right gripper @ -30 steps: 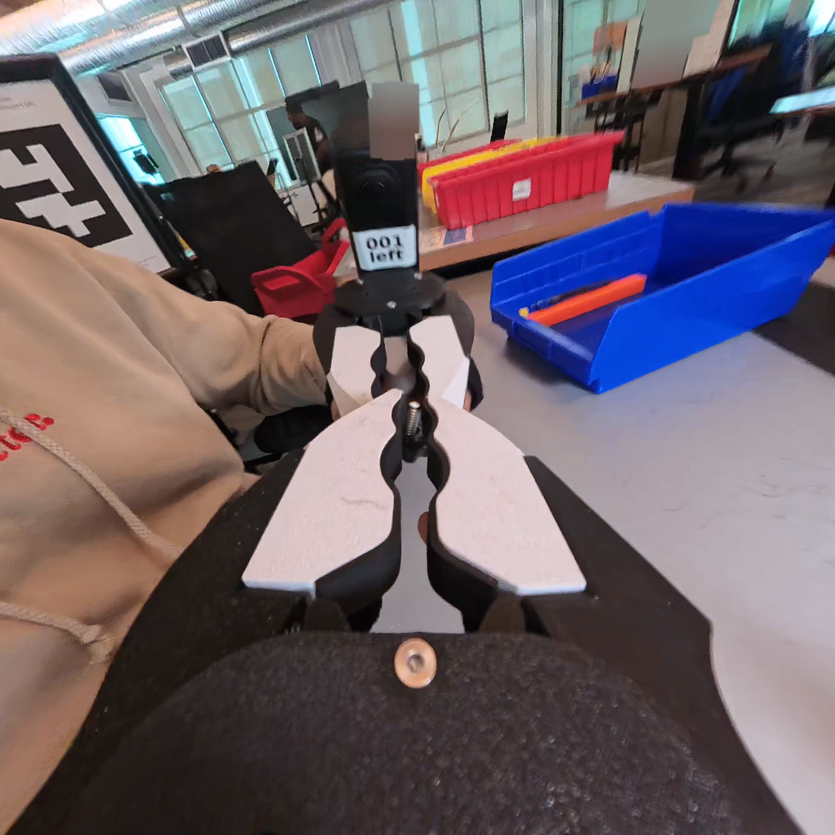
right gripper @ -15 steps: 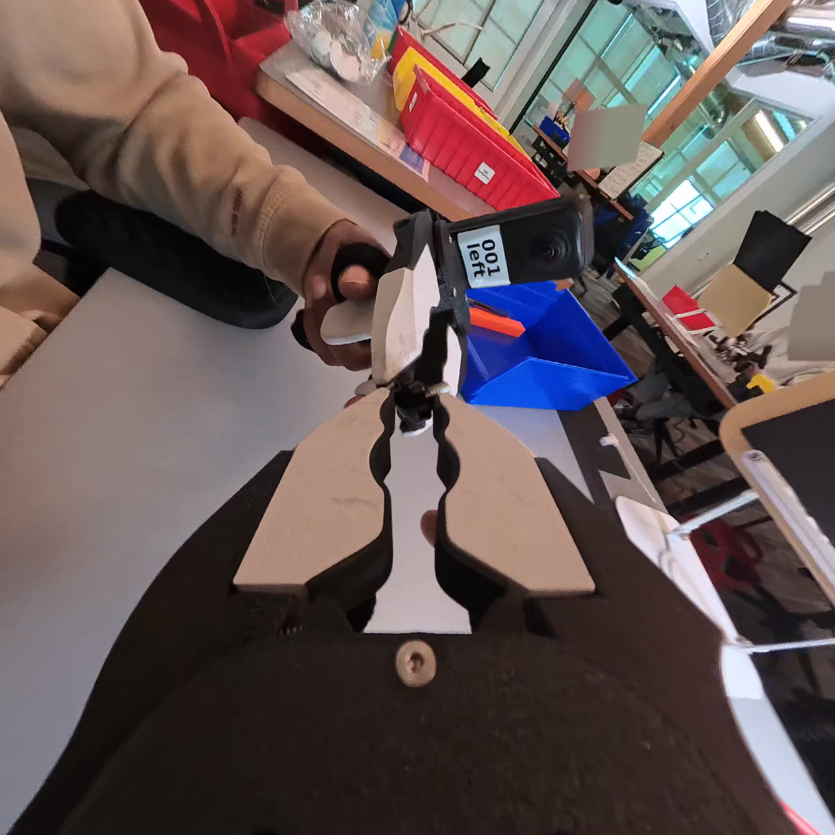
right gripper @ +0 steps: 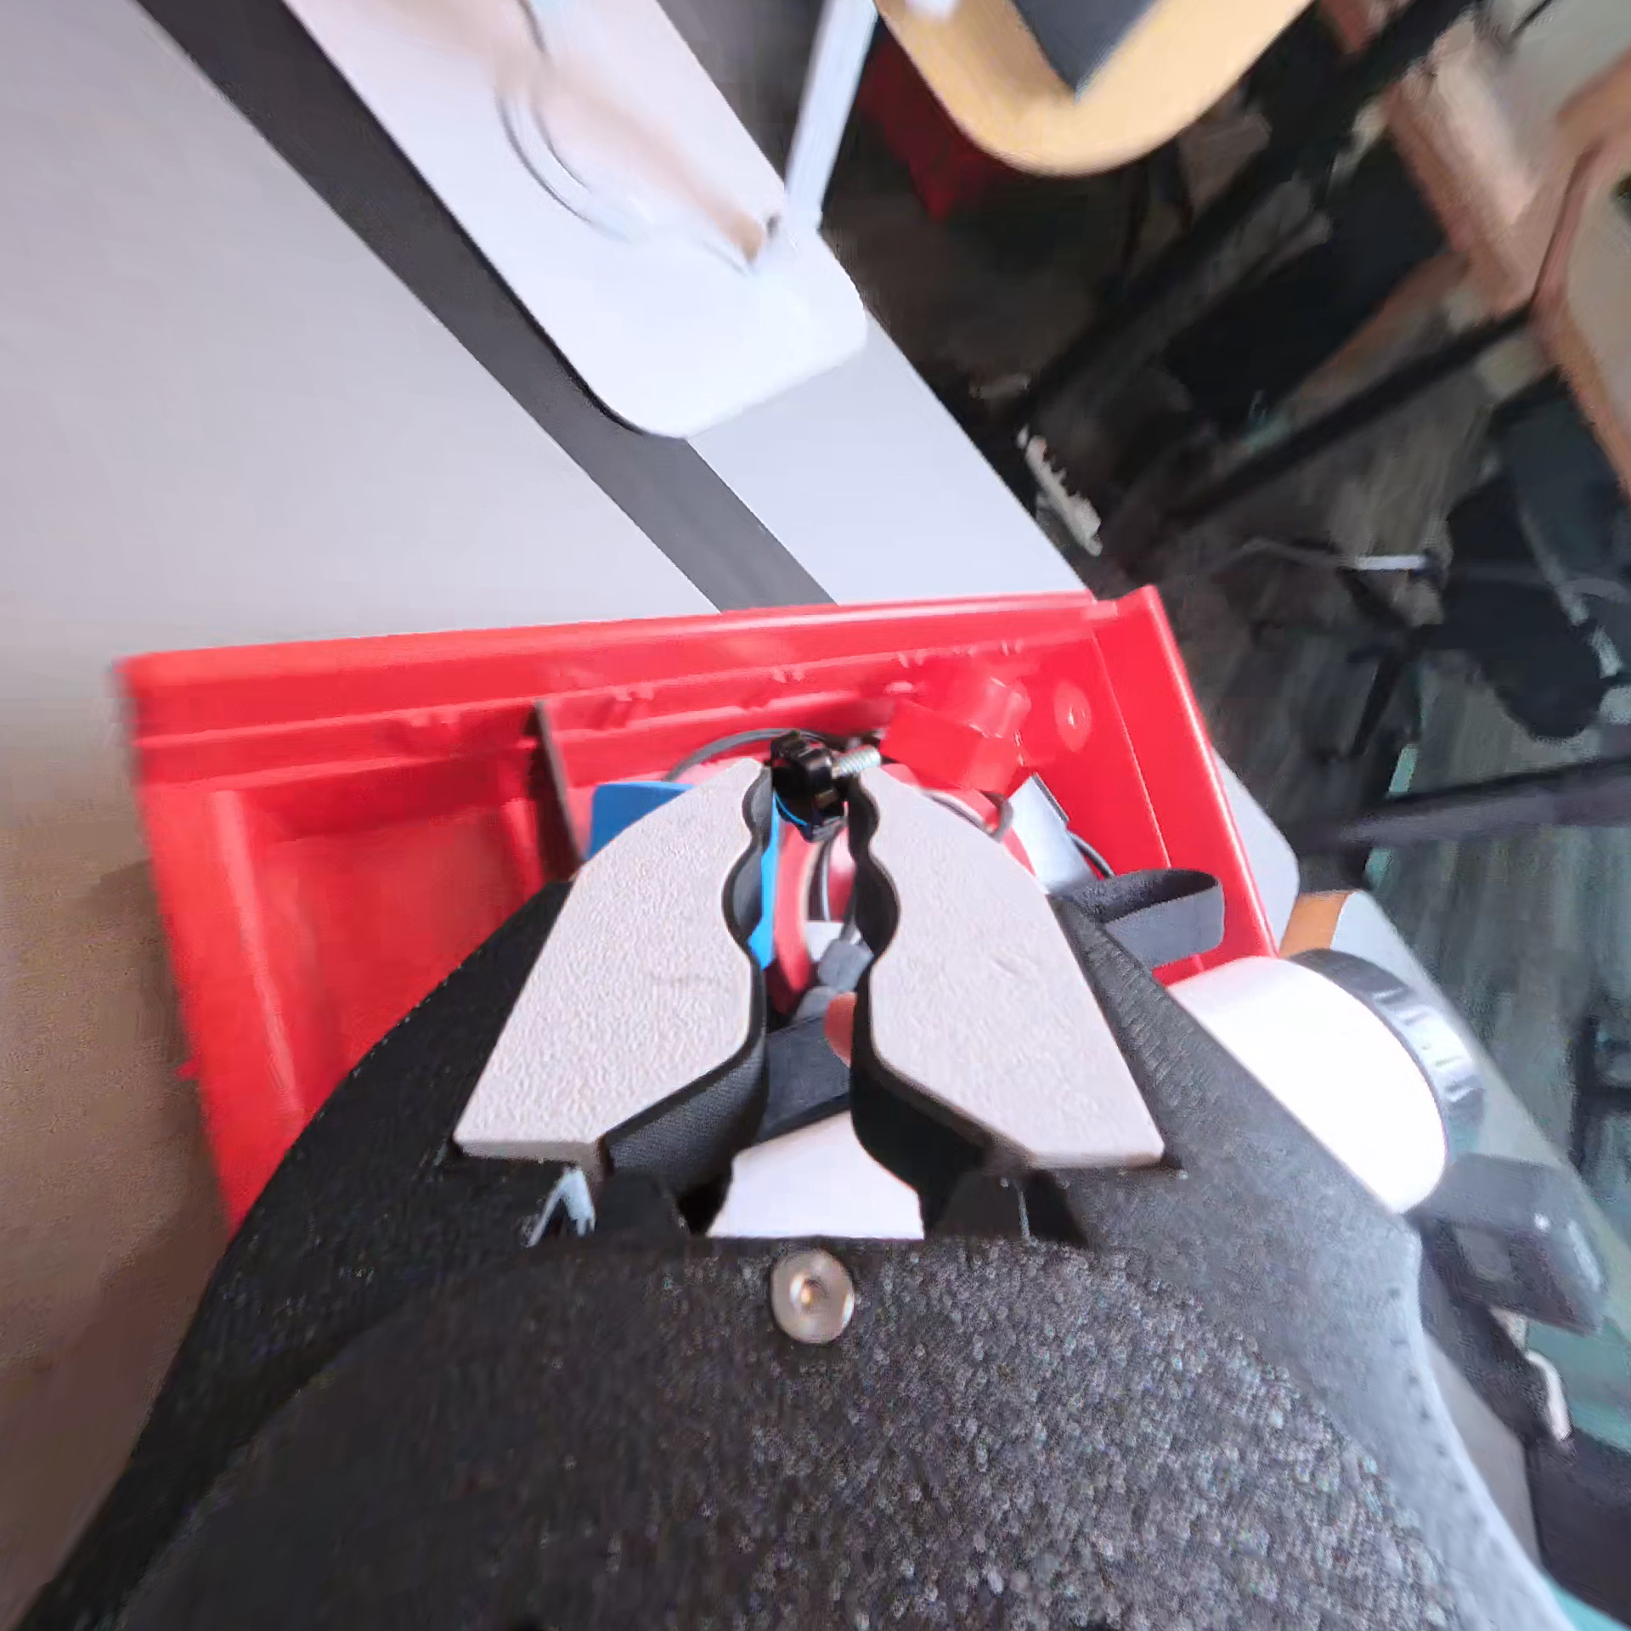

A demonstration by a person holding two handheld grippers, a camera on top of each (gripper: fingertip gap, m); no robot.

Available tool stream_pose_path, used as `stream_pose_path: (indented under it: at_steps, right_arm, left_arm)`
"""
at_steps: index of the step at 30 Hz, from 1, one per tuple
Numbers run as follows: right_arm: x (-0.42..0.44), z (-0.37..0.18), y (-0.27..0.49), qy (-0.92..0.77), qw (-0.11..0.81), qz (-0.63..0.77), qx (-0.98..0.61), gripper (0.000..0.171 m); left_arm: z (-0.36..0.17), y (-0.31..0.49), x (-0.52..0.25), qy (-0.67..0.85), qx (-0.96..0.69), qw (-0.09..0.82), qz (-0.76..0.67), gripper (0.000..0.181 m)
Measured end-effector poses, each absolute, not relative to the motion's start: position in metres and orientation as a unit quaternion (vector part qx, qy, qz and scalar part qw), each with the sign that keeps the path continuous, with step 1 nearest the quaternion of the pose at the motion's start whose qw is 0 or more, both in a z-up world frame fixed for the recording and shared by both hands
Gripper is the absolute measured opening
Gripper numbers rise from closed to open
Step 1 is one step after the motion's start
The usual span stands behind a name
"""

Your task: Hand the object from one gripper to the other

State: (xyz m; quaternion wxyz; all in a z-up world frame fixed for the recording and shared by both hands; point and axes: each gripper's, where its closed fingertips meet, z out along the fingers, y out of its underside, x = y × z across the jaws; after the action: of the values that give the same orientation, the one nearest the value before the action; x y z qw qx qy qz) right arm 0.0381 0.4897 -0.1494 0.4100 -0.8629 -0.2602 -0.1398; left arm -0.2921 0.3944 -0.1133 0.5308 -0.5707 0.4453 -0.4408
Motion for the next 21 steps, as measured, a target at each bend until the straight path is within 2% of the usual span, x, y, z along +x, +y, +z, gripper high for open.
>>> stream_pose_path:
  at_steps: [5,7,9,13,17,21]
  right_arm:
    - [0.075,-0.172,0.51,-0.204,0.337,-0.141,-0.908,0.016]
    - [0.08,-0.171,0.512,-0.196,0.338,-0.151,-0.908,0.022]
    - [0.08,-0.159,0.514,-0.184,0.369,-0.154,-0.898,0.032]
    - [0.06,-0.116,0.506,-0.159,0.488,-0.12,-0.85,0.048]
    - [0.011,-0.073,0.472,-0.165,0.614,-0.033,-0.772,0.045]
    - [-0.055,-0.071,0.417,-0.2,0.655,0.075,-0.725,0.033]
  left_arm:
    - [-0.118,0.401,-0.293,0.442,-0.569,0.542,-0.434,0.018]
    - [-0.116,0.403,-0.295,0.445,-0.562,0.555,-0.421,0.015]
    - [-0.113,0.407,-0.298,0.443,-0.555,0.572,-0.411,0.012]
    - [-0.107,0.415,-0.305,0.427,-0.549,0.594,-0.404,0.009]
    - [-0.102,0.428,-0.315,0.409,-0.552,0.614,-0.389,0.0]
    - [-0.097,0.452,-0.336,0.38,-0.584,0.623,-0.355,0.0]
